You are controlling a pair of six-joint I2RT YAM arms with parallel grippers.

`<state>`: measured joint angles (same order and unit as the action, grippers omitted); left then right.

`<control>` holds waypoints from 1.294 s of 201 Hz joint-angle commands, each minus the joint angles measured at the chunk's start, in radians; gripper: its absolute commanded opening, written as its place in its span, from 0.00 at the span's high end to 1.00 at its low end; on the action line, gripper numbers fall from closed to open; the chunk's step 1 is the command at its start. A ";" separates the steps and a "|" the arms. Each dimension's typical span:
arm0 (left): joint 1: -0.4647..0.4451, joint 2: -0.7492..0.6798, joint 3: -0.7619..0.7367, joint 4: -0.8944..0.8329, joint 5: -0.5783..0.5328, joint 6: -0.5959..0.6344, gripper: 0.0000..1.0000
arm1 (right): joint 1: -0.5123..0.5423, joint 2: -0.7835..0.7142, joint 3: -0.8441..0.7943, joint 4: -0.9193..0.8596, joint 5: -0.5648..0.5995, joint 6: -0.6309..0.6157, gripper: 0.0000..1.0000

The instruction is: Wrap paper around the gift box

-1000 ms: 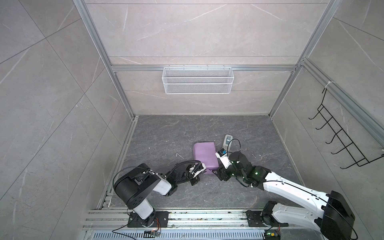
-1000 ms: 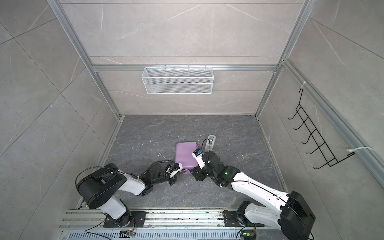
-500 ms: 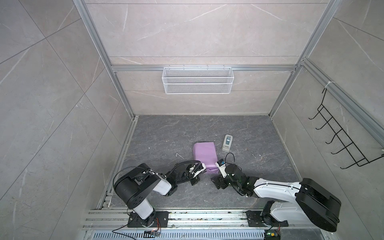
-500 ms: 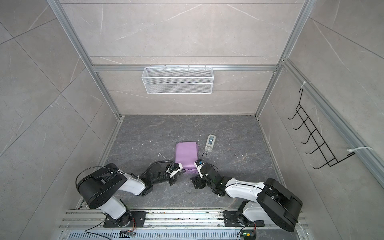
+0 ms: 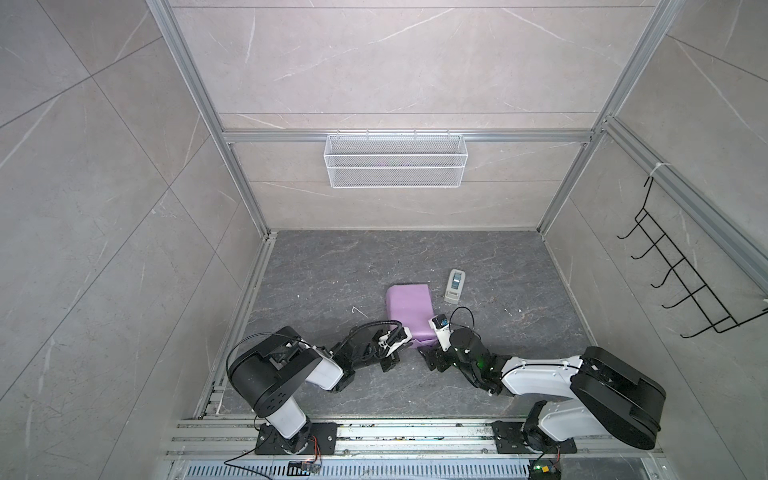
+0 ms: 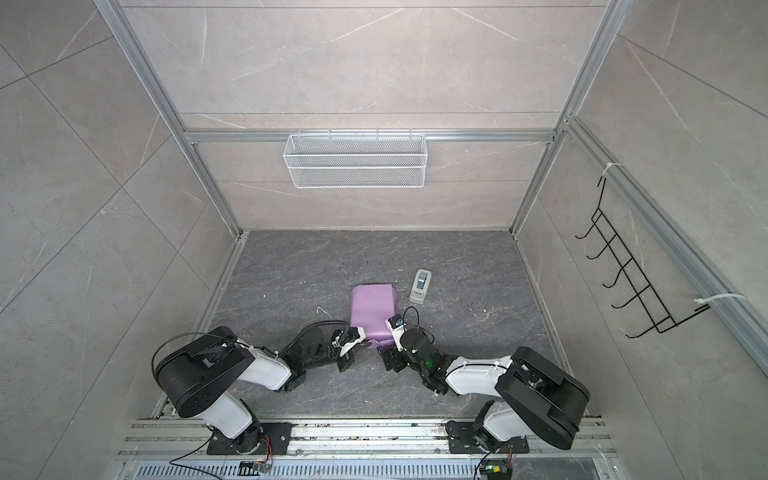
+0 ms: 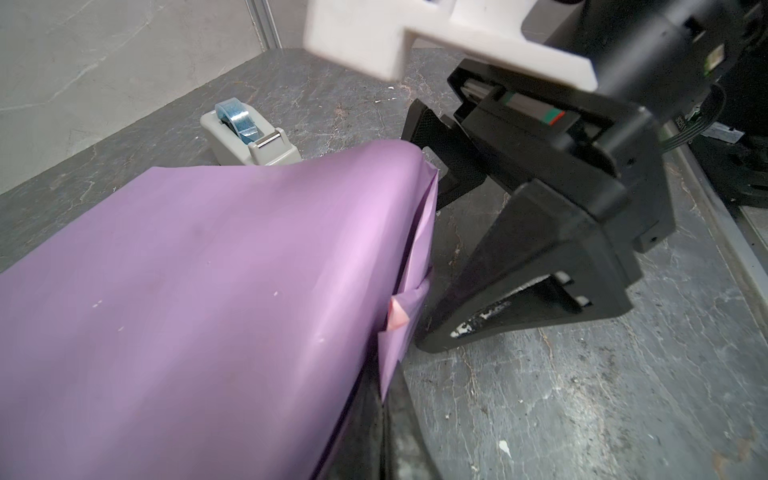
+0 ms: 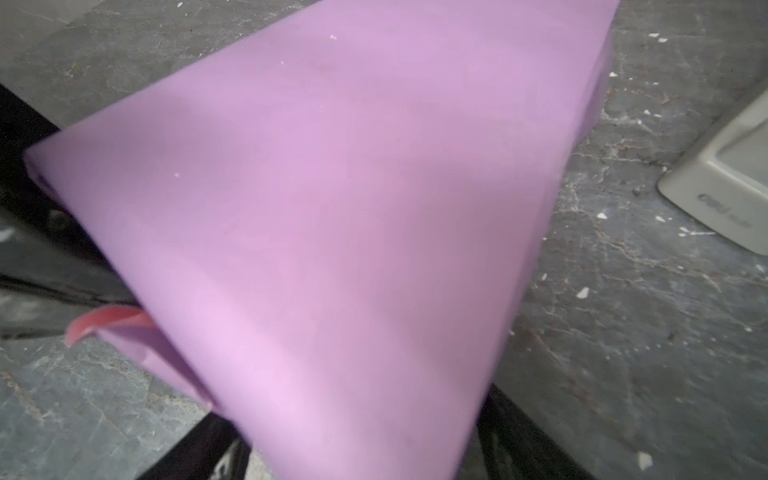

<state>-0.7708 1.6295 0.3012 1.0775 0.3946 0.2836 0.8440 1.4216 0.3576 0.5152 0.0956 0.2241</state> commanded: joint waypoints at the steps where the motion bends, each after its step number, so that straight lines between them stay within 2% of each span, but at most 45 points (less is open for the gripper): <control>1: -0.005 -0.015 0.010 0.033 0.022 0.008 0.93 | 0.004 0.011 -0.005 0.046 0.030 -0.013 0.17; 72: -0.012 -0.117 -0.006 -0.065 -0.004 0.027 0.74 | -0.001 0.037 -0.019 0.090 0.065 0.012 0.19; 101: -0.012 -0.211 -0.016 -0.144 0.018 0.050 0.67 | -0.007 0.039 -0.029 0.102 0.072 0.018 0.20; 126: -0.014 -0.307 -0.001 -0.280 0.018 0.141 0.58 | -0.011 0.032 -0.035 0.106 0.076 0.023 0.20; 170: -0.012 -0.391 0.024 -0.412 -0.050 0.380 0.35 | -0.016 0.046 -0.045 0.133 0.072 0.036 0.21; 185: -0.013 -0.383 0.050 -0.463 -0.072 0.455 0.28 | -0.016 0.051 -0.044 0.140 0.069 0.039 0.21; 205: -0.012 -0.355 0.058 -0.446 -0.093 0.542 0.20 | -0.017 0.052 -0.040 0.138 0.067 0.040 0.21; 260: -0.012 -0.236 0.104 -0.408 -0.119 0.646 0.10 | -0.019 0.045 -0.037 0.128 0.064 0.041 0.22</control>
<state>-0.7811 1.3502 0.3687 0.6395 0.2882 0.8391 0.8307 1.4647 0.3248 0.6334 0.1501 0.2481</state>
